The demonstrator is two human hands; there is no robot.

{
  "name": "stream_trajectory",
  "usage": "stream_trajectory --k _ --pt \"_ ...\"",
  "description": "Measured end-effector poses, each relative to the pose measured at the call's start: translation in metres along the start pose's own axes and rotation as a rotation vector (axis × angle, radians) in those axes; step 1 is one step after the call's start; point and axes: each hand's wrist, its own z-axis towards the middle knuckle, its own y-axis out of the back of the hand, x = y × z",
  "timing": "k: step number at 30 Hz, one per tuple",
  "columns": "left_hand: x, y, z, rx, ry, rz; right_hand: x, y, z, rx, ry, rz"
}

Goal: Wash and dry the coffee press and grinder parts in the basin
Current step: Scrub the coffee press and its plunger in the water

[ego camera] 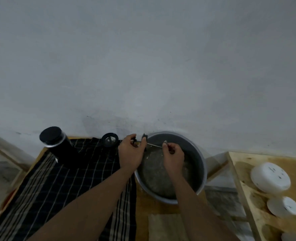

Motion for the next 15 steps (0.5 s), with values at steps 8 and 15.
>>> stream_trajectory --k 8,15 --pt "0.037 0.083 0.004 -0.18 0.081 0.053 0.016 -0.068 -0.043 0.234 0.149 -0.039" --pt "0.089 0.129 0.01 -0.066 0.225 0.129 -0.002 -0.114 -0.068 0.377 0.138 -0.285"
